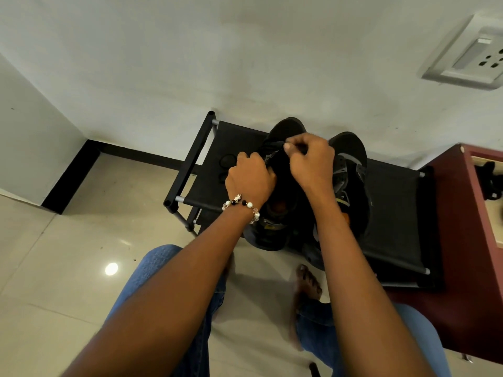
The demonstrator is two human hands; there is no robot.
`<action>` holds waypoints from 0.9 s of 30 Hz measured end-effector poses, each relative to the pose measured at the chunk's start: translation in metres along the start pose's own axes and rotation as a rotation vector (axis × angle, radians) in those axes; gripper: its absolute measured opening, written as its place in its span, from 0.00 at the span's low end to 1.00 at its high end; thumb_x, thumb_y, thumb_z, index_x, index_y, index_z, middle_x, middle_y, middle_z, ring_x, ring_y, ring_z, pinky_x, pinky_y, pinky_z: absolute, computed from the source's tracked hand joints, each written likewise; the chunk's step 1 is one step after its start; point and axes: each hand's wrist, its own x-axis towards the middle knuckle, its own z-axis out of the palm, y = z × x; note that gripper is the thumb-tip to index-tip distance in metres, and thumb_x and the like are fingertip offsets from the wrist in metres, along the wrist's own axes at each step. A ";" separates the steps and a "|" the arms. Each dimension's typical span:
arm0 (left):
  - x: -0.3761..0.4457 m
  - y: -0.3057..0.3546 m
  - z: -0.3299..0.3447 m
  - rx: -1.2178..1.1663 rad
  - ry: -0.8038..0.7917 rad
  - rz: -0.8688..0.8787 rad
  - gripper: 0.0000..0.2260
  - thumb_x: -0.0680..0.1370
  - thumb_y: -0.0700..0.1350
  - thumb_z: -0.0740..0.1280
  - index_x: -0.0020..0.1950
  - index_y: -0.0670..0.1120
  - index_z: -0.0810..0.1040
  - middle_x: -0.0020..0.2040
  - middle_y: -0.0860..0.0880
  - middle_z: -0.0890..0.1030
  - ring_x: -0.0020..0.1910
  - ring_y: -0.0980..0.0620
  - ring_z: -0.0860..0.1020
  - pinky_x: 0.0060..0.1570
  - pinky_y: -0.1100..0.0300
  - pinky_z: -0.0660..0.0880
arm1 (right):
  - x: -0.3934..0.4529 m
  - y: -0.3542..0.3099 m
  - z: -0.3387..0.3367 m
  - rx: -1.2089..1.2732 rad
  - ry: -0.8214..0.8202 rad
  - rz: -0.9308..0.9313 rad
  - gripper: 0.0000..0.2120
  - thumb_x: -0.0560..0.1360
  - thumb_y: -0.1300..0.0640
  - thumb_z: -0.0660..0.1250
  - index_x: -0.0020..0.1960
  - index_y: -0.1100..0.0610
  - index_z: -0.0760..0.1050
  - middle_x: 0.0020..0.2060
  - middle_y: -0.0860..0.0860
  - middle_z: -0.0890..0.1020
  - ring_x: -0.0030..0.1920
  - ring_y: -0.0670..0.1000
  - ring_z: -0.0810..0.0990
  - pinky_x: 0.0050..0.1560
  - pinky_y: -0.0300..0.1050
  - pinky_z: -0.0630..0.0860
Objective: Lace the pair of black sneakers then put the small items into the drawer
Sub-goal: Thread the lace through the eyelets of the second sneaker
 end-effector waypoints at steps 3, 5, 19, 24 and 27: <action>-0.001 0.001 0.000 0.002 -0.002 0.001 0.13 0.79 0.50 0.62 0.54 0.41 0.76 0.55 0.42 0.75 0.47 0.38 0.78 0.37 0.55 0.66 | 0.000 -0.018 -0.019 0.895 0.016 0.119 0.08 0.80 0.65 0.60 0.44 0.57 0.74 0.39 0.55 0.82 0.44 0.56 0.81 0.51 0.51 0.78; -0.002 0.001 0.000 -0.009 0.002 0.004 0.13 0.79 0.50 0.61 0.54 0.41 0.76 0.54 0.42 0.75 0.46 0.38 0.78 0.37 0.55 0.66 | 0.005 -0.022 -0.033 1.173 0.037 0.129 0.09 0.81 0.66 0.58 0.44 0.58 0.72 0.34 0.55 0.79 0.35 0.54 0.77 0.41 0.48 0.76; -0.001 0.000 0.002 0.002 -0.002 0.005 0.14 0.80 0.51 0.61 0.57 0.42 0.75 0.56 0.42 0.75 0.49 0.38 0.78 0.37 0.55 0.67 | 0.002 0.010 -0.001 -0.505 -0.082 -0.233 0.08 0.77 0.54 0.68 0.52 0.54 0.84 0.52 0.50 0.77 0.58 0.53 0.74 0.45 0.46 0.72; -0.002 0.001 0.000 0.009 0.006 -0.001 0.13 0.79 0.49 0.61 0.56 0.41 0.75 0.56 0.42 0.75 0.49 0.37 0.78 0.37 0.55 0.66 | 0.008 0.001 -0.017 0.529 0.025 0.017 0.04 0.75 0.65 0.70 0.47 0.59 0.83 0.52 0.53 0.84 0.56 0.53 0.81 0.60 0.50 0.78; -0.003 0.002 0.000 0.012 0.010 0.004 0.13 0.79 0.49 0.61 0.55 0.41 0.75 0.56 0.42 0.75 0.48 0.38 0.78 0.37 0.55 0.65 | 0.006 -0.013 -0.032 1.135 -0.024 0.099 0.05 0.81 0.63 0.61 0.48 0.61 0.76 0.44 0.59 0.85 0.49 0.59 0.83 0.54 0.51 0.79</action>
